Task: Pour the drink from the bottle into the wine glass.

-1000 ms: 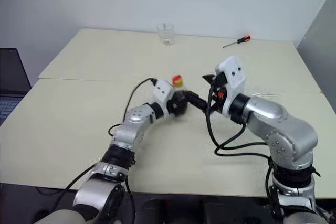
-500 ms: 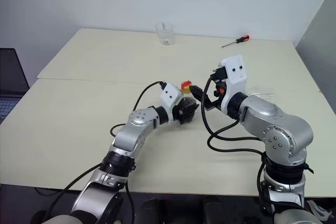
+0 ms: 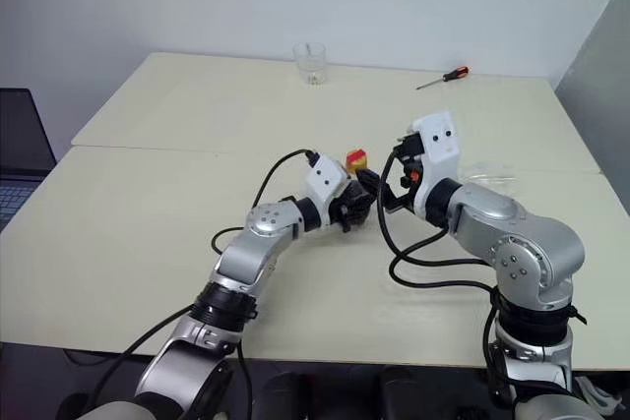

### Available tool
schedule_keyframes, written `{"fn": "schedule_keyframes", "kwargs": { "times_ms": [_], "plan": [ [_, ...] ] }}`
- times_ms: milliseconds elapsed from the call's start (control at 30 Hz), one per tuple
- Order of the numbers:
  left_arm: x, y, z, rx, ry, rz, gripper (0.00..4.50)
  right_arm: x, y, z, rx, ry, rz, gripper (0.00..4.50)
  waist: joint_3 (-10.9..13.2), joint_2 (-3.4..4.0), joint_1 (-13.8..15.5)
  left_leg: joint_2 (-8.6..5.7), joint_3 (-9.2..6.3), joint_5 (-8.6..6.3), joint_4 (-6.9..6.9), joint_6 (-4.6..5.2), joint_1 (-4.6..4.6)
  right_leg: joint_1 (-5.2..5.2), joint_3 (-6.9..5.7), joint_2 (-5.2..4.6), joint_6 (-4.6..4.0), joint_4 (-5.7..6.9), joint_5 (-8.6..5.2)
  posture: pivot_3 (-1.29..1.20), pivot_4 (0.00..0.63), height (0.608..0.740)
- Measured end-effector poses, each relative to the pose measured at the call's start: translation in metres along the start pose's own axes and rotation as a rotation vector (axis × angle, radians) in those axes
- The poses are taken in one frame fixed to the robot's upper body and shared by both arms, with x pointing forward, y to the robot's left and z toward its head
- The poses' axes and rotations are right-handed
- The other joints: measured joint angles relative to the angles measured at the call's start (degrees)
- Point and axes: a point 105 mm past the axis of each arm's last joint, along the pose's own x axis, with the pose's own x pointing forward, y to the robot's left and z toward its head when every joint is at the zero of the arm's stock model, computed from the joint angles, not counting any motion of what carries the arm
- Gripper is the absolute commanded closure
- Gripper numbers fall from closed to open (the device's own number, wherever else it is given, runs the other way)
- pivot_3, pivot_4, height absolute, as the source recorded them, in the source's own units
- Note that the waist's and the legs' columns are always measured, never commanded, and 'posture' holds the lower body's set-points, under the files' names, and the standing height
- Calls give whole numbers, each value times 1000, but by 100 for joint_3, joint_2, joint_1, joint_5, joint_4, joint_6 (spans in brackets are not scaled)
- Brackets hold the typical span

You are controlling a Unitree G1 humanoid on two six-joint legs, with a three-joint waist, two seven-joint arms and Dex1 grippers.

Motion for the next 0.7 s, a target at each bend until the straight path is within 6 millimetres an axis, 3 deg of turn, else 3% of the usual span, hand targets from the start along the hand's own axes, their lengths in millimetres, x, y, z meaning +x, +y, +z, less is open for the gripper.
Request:
{"fn": "schedule_keyframes", "kwargs": {
  "times_ms": [700],
  "plan": [
    [0, -1, 4, -5, -24, 1, 3025, 14, 3, -1, 139, -51, 36, 0, 0, 1, 1, 0, -2, 0, 0, 0, -2, 0, -2, 0, 0, -1, 0, 0, 150, 740]
  ]
}}
